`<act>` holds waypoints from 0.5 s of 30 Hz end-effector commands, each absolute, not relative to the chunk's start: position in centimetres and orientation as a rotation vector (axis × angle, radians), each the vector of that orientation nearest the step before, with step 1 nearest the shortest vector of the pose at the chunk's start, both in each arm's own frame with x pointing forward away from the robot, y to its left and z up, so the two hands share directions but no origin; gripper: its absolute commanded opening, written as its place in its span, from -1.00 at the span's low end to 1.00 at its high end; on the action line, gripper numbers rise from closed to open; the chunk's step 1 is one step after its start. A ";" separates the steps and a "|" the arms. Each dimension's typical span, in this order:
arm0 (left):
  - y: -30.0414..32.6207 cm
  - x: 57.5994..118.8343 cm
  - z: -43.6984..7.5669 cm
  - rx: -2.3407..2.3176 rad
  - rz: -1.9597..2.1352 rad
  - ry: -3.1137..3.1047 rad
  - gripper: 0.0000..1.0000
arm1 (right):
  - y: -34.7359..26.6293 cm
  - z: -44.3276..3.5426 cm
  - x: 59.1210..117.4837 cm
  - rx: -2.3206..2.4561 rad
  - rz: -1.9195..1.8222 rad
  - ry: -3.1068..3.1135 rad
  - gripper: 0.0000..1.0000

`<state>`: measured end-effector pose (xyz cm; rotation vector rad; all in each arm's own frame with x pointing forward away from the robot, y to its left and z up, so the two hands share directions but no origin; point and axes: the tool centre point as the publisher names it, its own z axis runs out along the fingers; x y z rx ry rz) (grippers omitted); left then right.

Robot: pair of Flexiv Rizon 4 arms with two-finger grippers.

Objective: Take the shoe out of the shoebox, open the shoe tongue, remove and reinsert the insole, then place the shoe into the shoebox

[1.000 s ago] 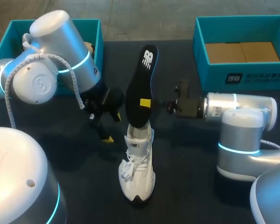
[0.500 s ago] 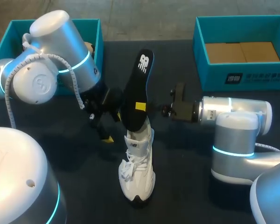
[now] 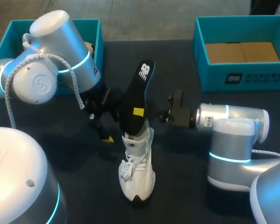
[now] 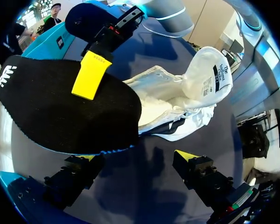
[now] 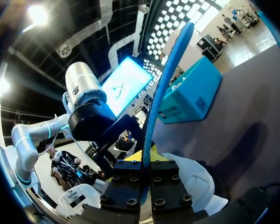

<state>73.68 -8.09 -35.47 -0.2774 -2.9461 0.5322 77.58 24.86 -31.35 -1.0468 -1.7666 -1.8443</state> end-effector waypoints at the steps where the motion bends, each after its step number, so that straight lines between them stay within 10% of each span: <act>1: -8.1 73.6 -35.5 -0.276 0.528 -2.950 1.00 | 25.2 -31.8 77.2 -1.059 -1.849 -1.762 -1.00; 15: -8.1 73.6 -35.5 -0.276 0.528 -2.950 1.00 | 25.5 -32.3 76.8 -1.075 -1.844 -1.742 -1.00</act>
